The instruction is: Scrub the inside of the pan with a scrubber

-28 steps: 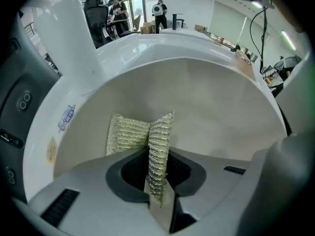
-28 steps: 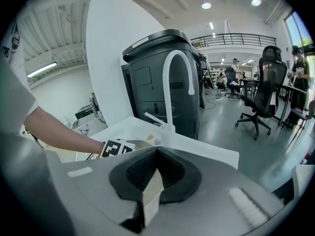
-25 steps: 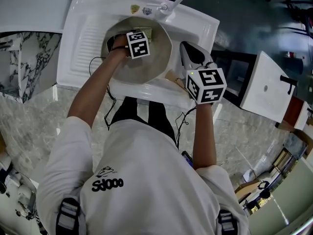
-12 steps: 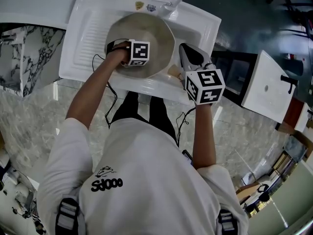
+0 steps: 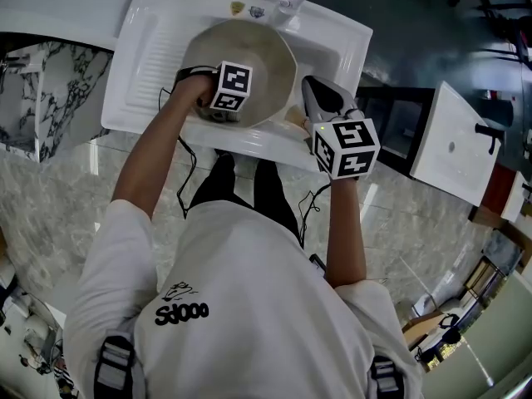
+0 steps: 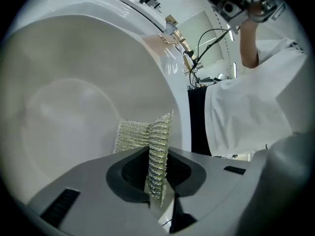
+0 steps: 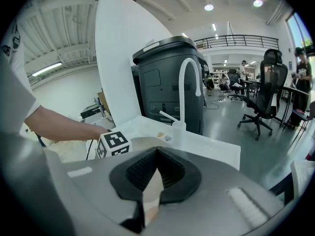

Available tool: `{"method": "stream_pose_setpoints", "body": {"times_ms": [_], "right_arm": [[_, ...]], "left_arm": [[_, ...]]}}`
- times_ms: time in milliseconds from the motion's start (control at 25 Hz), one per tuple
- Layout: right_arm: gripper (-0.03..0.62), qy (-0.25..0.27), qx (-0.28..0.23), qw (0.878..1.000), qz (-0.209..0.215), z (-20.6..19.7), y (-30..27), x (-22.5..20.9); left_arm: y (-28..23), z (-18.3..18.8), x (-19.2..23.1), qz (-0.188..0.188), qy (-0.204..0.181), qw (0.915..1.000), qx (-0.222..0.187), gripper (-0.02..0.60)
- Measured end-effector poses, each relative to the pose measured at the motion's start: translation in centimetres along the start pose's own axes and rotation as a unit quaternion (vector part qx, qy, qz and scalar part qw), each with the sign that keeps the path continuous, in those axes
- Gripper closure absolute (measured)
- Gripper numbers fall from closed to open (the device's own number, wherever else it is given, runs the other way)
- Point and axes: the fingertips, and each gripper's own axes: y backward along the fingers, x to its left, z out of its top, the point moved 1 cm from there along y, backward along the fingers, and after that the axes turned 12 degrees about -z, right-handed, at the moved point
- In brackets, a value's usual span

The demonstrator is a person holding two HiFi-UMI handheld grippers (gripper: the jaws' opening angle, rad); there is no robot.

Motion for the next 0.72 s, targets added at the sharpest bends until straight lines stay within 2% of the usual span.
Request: {"method": "stream_pose_setpoints", "body": {"times_ms": [120,240,400,520,640,720], "right_arm": [[0.585,-0.002,-0.001,1.0,-0.002,-0.1,0.4,0.0],[0.585,-0.004,0.0,1.0,-0.003,-0.3,0.4,-0.1],[0.585,-0.005,0.002,1.0,-0.002,-0.5,0.4,-0.1],[0.585,-0.005,0.004,1.0,-0.002,-0.7,0.4,-0.1],[0.585,-0.007,0.009,1.0,-0.005,-0.9,0.2,-0.4],[0.585,-0.009,0.011,1.0,-0.007,-1.1,0.1,-0.7]], "left_arm": [[0.5,-1.0,-1.0,-0.017,0.007,0.9997,0.017,0.515],[0.9,-2.7,-0.4,-0.006,0.029,0.9983,0.05,0.515],[0.9,-3.1,0.8,0.016,0.044,0.9969,0.064,0.515],[1.3,-3.8,2.9,0.067,0.056,0.9917,0.094,0.515],[2.4,-4.9,5.8,0.148,0.055,0.9768,0.145,0.515],[3.5,-5.1,7.4,0.192,0.052,0.9669,0.16,0.515]]}}
